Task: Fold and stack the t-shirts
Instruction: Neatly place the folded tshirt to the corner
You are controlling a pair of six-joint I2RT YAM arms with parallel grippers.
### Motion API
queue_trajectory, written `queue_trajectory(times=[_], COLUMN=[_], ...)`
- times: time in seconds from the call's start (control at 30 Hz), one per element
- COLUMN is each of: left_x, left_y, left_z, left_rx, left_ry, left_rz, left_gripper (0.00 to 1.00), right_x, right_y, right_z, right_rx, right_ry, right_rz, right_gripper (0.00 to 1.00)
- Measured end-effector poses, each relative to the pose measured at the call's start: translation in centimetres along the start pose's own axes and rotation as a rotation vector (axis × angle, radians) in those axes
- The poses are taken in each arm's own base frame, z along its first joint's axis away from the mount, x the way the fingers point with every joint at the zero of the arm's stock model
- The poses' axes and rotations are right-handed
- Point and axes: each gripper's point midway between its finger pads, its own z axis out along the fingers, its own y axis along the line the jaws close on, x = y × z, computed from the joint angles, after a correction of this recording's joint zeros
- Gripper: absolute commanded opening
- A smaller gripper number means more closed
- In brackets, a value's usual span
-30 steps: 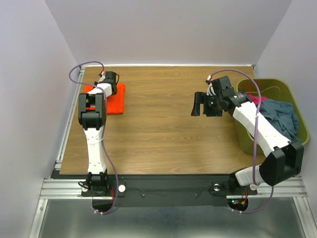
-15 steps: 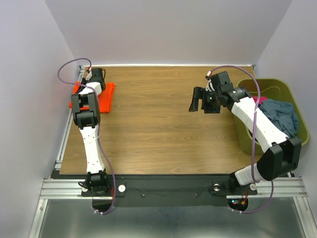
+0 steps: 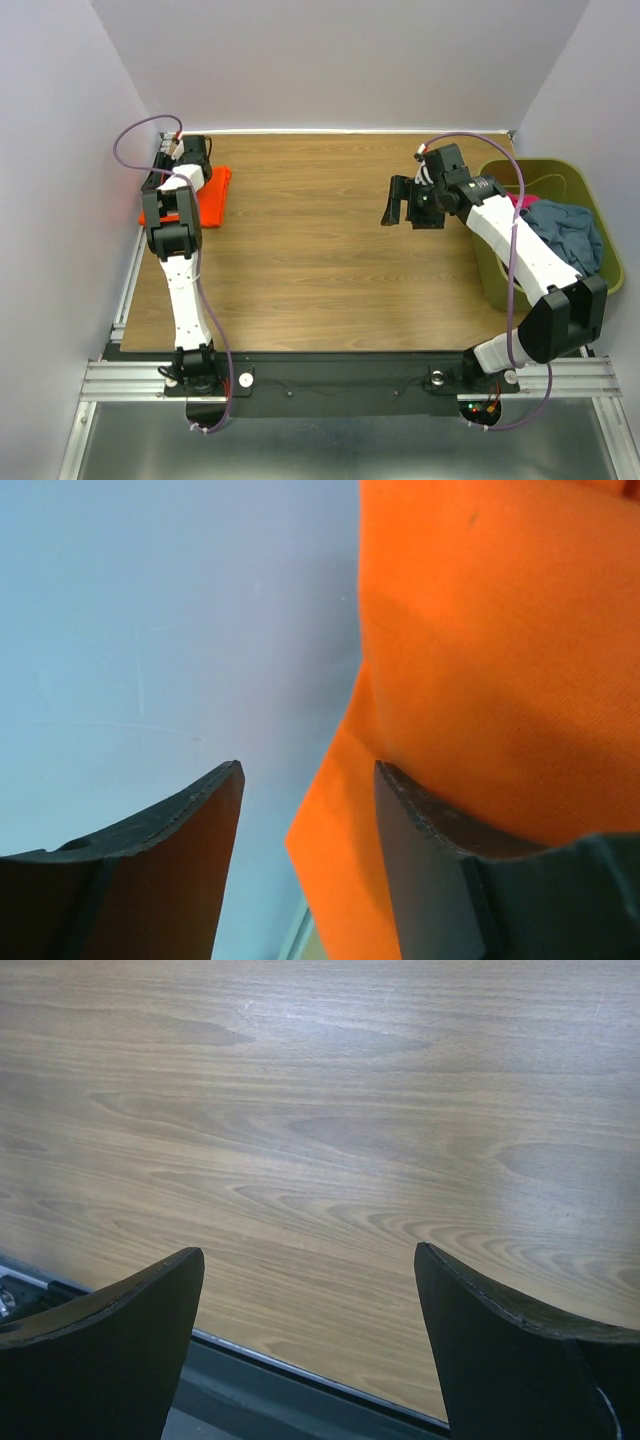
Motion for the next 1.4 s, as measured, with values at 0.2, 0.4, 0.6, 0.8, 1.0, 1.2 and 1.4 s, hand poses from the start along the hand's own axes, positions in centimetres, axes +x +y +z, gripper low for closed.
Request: queue_trajectory(times=[0.2, 0.4, 0.6, 0.8, 1.0, 1.2, 1.4], left_x=[-2.3, -7.0, -7.7, -1.6, 6.8, 14.5, 17.8], left_y=[1.5, 4.3, 10.8, 21.5, 28.6, 30.9, 29.7], left_z=[-3.4, -14.2, -27.3, -33.7, -37.4, -38.4, -37.7], left_rx=[0.054, 0.272, 0.656, 0.785, 0.787, 0.757, 0.748], left_ry=[-0.062, -0.228, -0.436, -0.584, -0.749, -0.902, -0.923], left_rz=[-0.112, -0.318, -0.576, -0.858, -1.081, -1.225, -1.248], left_gripper=[0.70, 0.71, 0.79, 0.98, 0.99, 0.99, 0.99], right_x=[-0.4, -2.7, -4.5, -5.4, -4.6, -2.8, -1.6], right_y=[-0.4, -0.5, -1.7, -3.3, -5.3, -7.2, -7.9], right_z=[-0.7, -4.3, -9.7, -15.0, -19.0, -21.6, -24.4], right_rx=[0.021, 0.062, 0.151, 0.248, 0.323, 0.355, 0.335], right_ry=[-0.033, -0.174, -0.368, -0.549, -0.711, -0.852, -0.990], right_rz=[-0.033, -0.093, -0.130, -0.120, -0.081, -0.040, -0.002], right_gripper=[0.91, 0.93, 1.00, 1.00, 1.00, 1.00, 1.00])
